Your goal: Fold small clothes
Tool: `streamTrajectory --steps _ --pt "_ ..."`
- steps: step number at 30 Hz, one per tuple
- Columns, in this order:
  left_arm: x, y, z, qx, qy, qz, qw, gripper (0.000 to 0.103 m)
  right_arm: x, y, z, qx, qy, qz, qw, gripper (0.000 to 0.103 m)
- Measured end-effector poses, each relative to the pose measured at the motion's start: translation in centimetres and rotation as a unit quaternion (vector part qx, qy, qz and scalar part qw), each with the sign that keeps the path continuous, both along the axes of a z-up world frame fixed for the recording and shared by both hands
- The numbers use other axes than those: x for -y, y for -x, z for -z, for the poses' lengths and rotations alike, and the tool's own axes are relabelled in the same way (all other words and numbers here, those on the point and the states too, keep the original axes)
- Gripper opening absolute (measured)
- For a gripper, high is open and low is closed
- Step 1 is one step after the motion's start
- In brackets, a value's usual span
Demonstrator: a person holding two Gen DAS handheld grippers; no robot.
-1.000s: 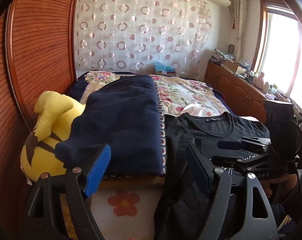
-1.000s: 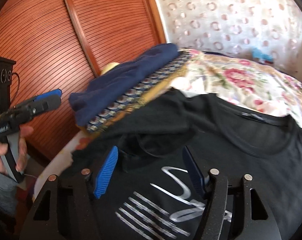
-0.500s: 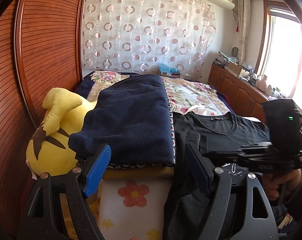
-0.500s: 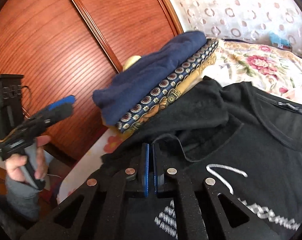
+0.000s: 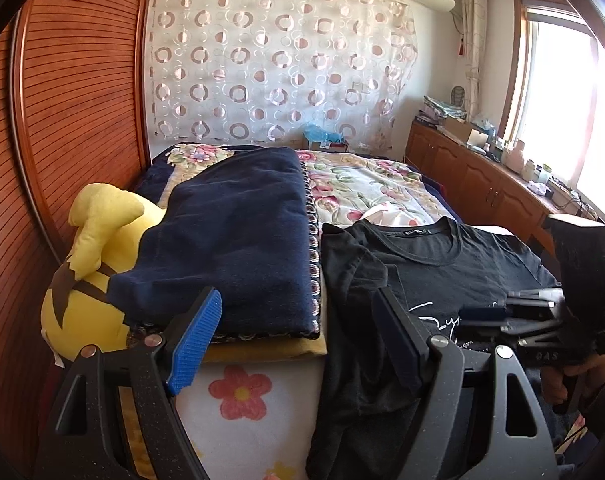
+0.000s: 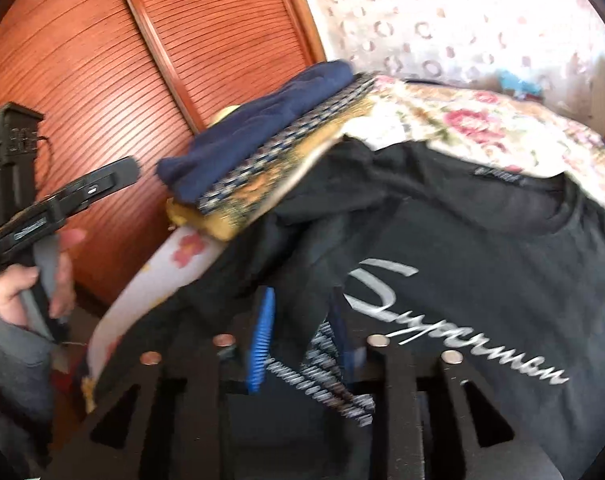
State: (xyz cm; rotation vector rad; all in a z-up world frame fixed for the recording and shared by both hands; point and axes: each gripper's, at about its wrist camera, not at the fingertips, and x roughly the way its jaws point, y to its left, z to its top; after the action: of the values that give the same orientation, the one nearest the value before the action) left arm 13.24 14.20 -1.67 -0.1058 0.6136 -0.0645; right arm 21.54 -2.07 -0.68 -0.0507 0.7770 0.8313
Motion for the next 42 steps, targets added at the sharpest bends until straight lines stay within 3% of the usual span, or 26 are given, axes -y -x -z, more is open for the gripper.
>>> streamTrajectory --steps 6,11,13,17,23,26,31,33,34,35,42 --pt "3.0 -2.3 0.0 -0.013 -0.024 0.029 0.9992 0.078 1.9 -2.0 -0.2 0.039 0.032 0.056 0.997 0.041" --pt "6.7 -5.4 0.4 -0.028 -0.043 0.078 0.9956 0.079 4.9 -3.8 0.0 0.059 0.061 0.101 0.991 0.060" --pt "8.2 -7.1 0.9 -0.044 -0.043 0.097 0.9934 0.076 6.4 -4.7 0.4 0.060 0.077 0.113 0.989 0.063" --pt "10.2 -10.4 2.7 -0.085 -0.051 0.119 0.9880 0.060 9.3 -6.2 1.8 0.047 0.105 0.146 0.983 0.063" --pt "11.7 -14.2 6.2 -0.154 -0.088 0.120 0.9767 0.057 10.8 -8.5 4.1 0.016 0.131 0.160 0.978 0.063" --pt "11.8 -14.9 7.8 -0.181 -0.099 0.111 0.9722 0.053 10.2 -8.8 4.3 0.034 0.135 0.158 0.978 0.063" --pt "11.6 -14.8 7.7 -0.180 -0.126 0.091 0.9713 0.036 10.1 -8.2 4.2 0.035 0.131 0.160 0.978 0.063" --pt "11.6 -14.7 7.6 -0.178 -0.135 0.089 0.9706 0.025 10.0 -8.5 4.3 0.035 0.131 0.160 0.978 0.063" --pt "11.6 -14.7 7.3 -0.176 -0.138 0.089 0.9706 0.013 10.1 -8.3 4.3 0.035 0.132 0.160 0.978 0.063" --pt "11.5 -14.3 6.9 -0.168 -0.137 0.091 0.9719 0.007 10.1 -8.3 4.3 0.036 0.132 0.160 0.978 0.063" --pt "6.8 -11.4 0.4 -0.062 -0.100 0.006 0.9930 0.005 10.3 -8.0 4.4 0.036 0.131 0.160 0.978 0.064"
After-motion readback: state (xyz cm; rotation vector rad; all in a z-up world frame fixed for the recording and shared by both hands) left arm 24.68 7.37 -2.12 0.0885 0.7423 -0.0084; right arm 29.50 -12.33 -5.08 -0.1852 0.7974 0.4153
